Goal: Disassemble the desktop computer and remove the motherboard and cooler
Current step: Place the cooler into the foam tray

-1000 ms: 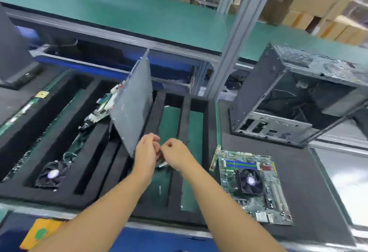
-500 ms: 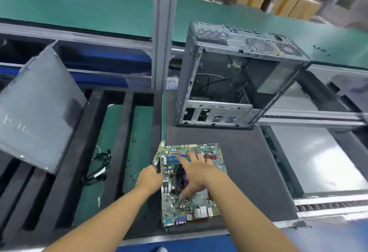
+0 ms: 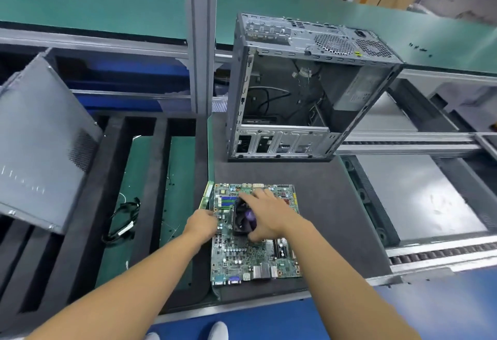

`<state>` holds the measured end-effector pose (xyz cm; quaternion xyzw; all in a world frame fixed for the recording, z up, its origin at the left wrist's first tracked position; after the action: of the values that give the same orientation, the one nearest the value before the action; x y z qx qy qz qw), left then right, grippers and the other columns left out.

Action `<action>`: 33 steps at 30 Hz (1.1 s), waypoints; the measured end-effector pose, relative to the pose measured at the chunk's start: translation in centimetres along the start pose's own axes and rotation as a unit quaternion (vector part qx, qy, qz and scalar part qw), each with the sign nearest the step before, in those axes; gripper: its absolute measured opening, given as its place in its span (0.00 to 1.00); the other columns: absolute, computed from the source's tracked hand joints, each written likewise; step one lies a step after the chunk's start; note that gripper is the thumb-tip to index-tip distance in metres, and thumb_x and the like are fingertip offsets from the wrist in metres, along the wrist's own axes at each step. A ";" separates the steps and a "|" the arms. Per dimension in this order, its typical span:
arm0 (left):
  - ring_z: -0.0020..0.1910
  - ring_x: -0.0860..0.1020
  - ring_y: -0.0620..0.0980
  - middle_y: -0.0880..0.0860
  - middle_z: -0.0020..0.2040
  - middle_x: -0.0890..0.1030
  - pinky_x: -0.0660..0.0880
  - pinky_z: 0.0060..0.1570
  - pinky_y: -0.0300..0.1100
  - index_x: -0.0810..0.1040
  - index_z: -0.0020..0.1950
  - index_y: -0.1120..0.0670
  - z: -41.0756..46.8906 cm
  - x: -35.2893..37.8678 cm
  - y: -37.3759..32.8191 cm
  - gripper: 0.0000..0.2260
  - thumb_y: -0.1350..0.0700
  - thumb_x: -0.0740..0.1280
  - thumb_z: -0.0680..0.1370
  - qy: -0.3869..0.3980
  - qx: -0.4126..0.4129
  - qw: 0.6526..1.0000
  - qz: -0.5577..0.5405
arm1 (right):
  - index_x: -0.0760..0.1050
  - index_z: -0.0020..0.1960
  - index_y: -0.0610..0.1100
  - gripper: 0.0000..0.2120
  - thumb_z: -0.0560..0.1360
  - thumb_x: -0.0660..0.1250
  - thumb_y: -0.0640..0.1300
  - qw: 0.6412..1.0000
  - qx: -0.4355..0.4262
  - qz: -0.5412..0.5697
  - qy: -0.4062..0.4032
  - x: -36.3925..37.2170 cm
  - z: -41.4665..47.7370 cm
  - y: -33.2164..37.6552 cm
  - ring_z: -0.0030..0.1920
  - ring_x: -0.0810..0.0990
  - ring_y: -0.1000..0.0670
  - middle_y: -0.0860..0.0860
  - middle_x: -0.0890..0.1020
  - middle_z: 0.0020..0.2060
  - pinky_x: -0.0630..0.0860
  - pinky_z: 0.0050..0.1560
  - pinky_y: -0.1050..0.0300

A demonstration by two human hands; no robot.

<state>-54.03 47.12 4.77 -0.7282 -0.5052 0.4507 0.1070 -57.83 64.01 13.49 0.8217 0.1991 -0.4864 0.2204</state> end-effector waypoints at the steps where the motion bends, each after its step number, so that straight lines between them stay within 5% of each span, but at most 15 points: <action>1: 0.49 0.77 0.56 0.55 0.54 0.81 0.73 0.48 0.42 0.83 0.52 0.53 0.1 -0.2 0.2 0.14 0.61 0.57 0.80 -0.002 0.000 1.000 0.008 | 0.55 0.79 0.48 0.48 0.66 0.76 0.55 1.000 0.003 0.028 -0.006 -0.7 -0.1 -0.3 0.69 0.63 0.42 0.44 0.67 0.68 0.69 0.67 0.43; 3: 0.41 0.74 0.54 0.52 0.41 0.79 0.70 0.41 0.42 0.77 0.38 0.50 0.1 -0.9 0.7 0.14 0.59 0.57 0.80 -0.029 0.014 0.999 0.001 | 0.59 0.77 0.48 0.45 0.65 0.76 0.55 0.995 0.015 0.101 -0.015 -2.1 -0.2 -0.9 0.65 0.66 0.43 0.46 0.70 0.65 0.70 0.66 0.47; 5: 0.38 0.77 0.52 0.50 0.39 0.80 0.72 0.37 0.42 0.79 0.41 0.51 0.0 -1.8 0.9 0.13 0.58 0.59 0.81 -0.014 0.030 0.993 -0.116 | 0.66 0.71 0.52 0.39 0.64 0.76 0.57 0.975 0.037 0.217 -0.019 -3.0 -0.3 -1.0 0.61 0.73 0.48 0.51 0.74 0.61 0.73 0.63 0.49; 8: 0.32 0.80 0.49 0.51 0.37 0.82 0.72 0.27 0.40 0.80 0.48 0.57 -0.6 -3.3 0.6 0.09 0.59 0.60 0.81 0.058 0.007 0.934 -0.353 | 0.73 0.57 0.59 0.27 0.61 0.75 0.61 0.909 0.049 0.414 -0.003 -3.5 0.1 0.3 0.50 0.82 0.56 0.57 0.80 0.53 0.80 0.54 0.56; 11: 0.34 0.82 0.53 0.54 0.38 0.83 0.76 0.36 0.47 0.78 0.49 0.59 -1.2 -6.1 1.2 0.12 0.53 0.59 0.83 0.097 -0.008 0.867 -0.488 | 0.75 0.58 0.57 0.25 0.62 0.76 0.57 0.839 0.021 0.543 0.018 -3.1 1.4 2.8 0.54 0.84 0.51 0.51 0.82 0.56 0.80 0.54 0.54; 14: 0.49 0.81 0.58 0.59 0.52 0.83 0.77 0.51 0.56 0.79 0.61 0.60 -1.1 -8.9 2.8 0.23 0.42 0.59 0.81 0.166 0.005 0.829 -0.534 | 0.74 0.63 0.53 0.29 0.63 0.76 0.54 0.806 -0.008 0.591 0.024 -3.0 3.2 5.9 0.57 0.83 0.48 0.49 0.82 0.58 0.79 0.53 0.55; 18: 0.62 0.78 0.59 0.58 0.63 0.81 0.70 0.66 0.60 0.76 0.67 0.57 -1.3 -11.7 6.4 0.32 0.32 0.57 0.78 0.192 0.010 0.833 -0.519 | 0.71 0.64 0.52 0.36 0.59 0.77 0.59 0.813 0.012 0.582 0.015 -2.5 5.4 10.1 0.55 0.83 0.51 0.51 0.82 0.57 0.80 0.51 0.56; 23: 0.62 0.79 0.52 0.48 0.64 0.80 0.74 0.63 0.54 0.75 0.66 0.45 -2.4 -13.6 12.2 0.30 0.28 0.64 0.71 0.180 0.012 0.847 -0.501 | 0.64 0.64 0.47 0.38 0.64 0.75 0.62 0.868 0.087 0.489 0.002 -1.4 7.9 15.5 0.54 0.79 0.55 0.54 0.78 0.55 0.77 0.51 0.57; 27: 0.63 0.78 0.49 0.43 0.62 0.79 0.76 0.61 0.49 0.70 0.68 0.41 -2.5 -14.8 12.9 0.41 0.36 0.81 0.59 0.176 0.072 0.871 -0.454 | 0.62 0.60 0.45 0.40 0.59 0.75 0.65 0.880 0.147 0.451 -0.015 -0.4 9.4 19.5 0.58 0.78 0.48 0.50 0.75 0.57 0.76 0.61 0.47; 33: 0.58 0.81 0.51 0.49 0.59 0.83 0.79 0.54 0.48 0.74 0.65 0.48 -0.9 -16.9 14.0 0.32 0.47 0.81 0.63 0.118 0.122 0.890 -0.423 | 0.61 0.64 0.47 0.37 0.67 0.74 0.65 0.858 0.151 0.490 0.003 0.4 10.5 22.5 0.57 0.77 0.53 0.52 0.74 0.59 0.76 0.56 0.54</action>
<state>-45.83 26.77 6.04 -0.4746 -0.6901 0.3316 0.4344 -52.97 39.68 12.45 0.8379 -0.3047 -0.3369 0.3027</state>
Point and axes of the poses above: each hand's wrist, its own z-axis towards the middle knuckle, its own x-axis out of the palm, y = z × x, the point moved 3 cm from there along z, towards the middle knuckle
